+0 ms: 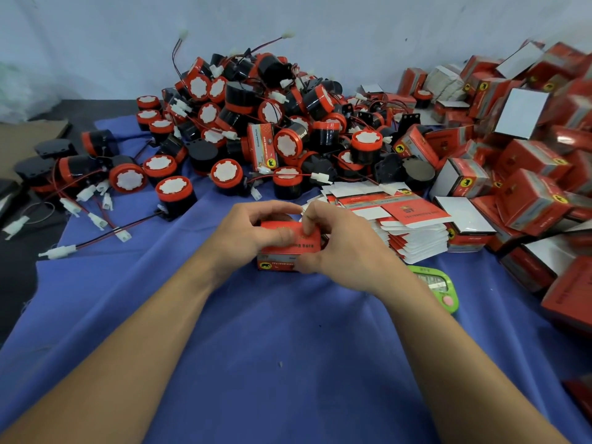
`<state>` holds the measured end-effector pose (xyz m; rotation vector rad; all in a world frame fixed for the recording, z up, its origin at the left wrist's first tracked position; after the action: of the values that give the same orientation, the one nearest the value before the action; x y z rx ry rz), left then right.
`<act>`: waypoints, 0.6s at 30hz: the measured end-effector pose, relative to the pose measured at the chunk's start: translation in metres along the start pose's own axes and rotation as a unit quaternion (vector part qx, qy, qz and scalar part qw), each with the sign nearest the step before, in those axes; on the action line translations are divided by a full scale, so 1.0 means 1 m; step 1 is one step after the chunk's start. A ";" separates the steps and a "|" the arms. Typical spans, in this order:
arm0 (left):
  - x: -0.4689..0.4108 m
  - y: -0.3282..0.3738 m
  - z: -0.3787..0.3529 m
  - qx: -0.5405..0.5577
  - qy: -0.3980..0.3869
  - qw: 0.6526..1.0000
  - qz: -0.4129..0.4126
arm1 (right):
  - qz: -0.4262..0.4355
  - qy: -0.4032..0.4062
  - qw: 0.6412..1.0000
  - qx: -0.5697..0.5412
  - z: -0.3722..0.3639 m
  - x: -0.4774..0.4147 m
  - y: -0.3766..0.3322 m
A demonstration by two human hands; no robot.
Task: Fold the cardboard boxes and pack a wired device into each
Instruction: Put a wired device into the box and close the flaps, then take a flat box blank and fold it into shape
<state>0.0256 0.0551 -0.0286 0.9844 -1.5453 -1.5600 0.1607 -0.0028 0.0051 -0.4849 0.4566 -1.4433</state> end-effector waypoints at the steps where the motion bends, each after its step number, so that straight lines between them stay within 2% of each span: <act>1: 0.000 0.001 0.001 0.048 0.025 0.998 0.004 | -0.006 -0.005 1.000 -0.015 0.003 0.001 0.001; 3: 0.000 -0.001 0.006 0.136 0.082 0.987 0.013 | -0.003 -0.016 0.993 -0.118 0.016 0.003 0.005; 4: -0.001 -0.001 0.009 0.139 0.105 0.985 0.007 | 0.009 0.003 0.977 -0.211 0.030 0.004 0.008; 5: -0.001 0.000 0.011 0.118 0.117 0.986 0.002 | 0.021 0.044 0.940 -0.338 0.050 0.005 0.014; 6: -0.002 0.000 0.009 0.093 0.118 0.989 -0.001 | 0.031 0.093 0.872 -0.480 0.072 0.006 0.024; 7: -0.002 0.000 0.007 0.070 0.116 0.991 -0.001 | 0.038 0.126 0.779 -0.613 0.087 0.008 0.035; 8: -0.001 -0.001 0.006 0.054 0.117 0.992 0.000 | 0.040 0.154 0.697 -0.699 0.095 0.008 0.046; 9: -0.001 -0.002 0.004 0.043 0.120 0.992 -0.002 | 0.041 0.173 0.667 -0.724 0.100 0.006 0.056; 10: -0.002 -0.003 0.003 0.033 0.124 0.992 -0.004 | 0.023 0.198 0.693 -0.693 0.102 0.005 0.066; 11: -0.003 -0.003 0.003 0.024 0.129 0.991 -0.007 | -0.006 0.229 0.758 -0.611 0.102 0.004 0.073; 13: -0.005 -0.004 0.003 0.011 0.139 0.990 -0.009 | -0.065 0.276 0.897 -0.338 0.099 0.004 0.075; 14: -0.006 -0.005 0.003 0.004 0.143 0.990 -0.009 | -0.088 0.275 0.939 -0.185 0.095 0.004 0.072; 15: -0.007 -0.006 0.004 -0.002 0.147 0.989 -0.009 | -0.104 0.246 0.963 -0.040 0.086 0.000 0.067; 16: -0.008 -0.007 0.006 -0.004 0.151 0.988 -0.007 | -0.120 0.191 0.970 0.087 0.070 -0.005 0.066; 18: -0.008 -0.008 0.009 -0.005 0.159 0.987 -0.009 | -0.137 0.084 0.952 0.260 0.041 -0.010 0.066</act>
<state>0.0217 0.0663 -0.0368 1.1803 -1.3068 -1.3435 0.2371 0.0130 0.0014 0.0025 0.1291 -1.8068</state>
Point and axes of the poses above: each hand's wrist, its own x-axis away from the middle knuckle, its own z-axis out of the back of the hand, y = z × x, the point moved 9 cm from there along -x, towards the middle knuckle, and after that the axes turned 10 degrees about x, right-handed, at the moved point
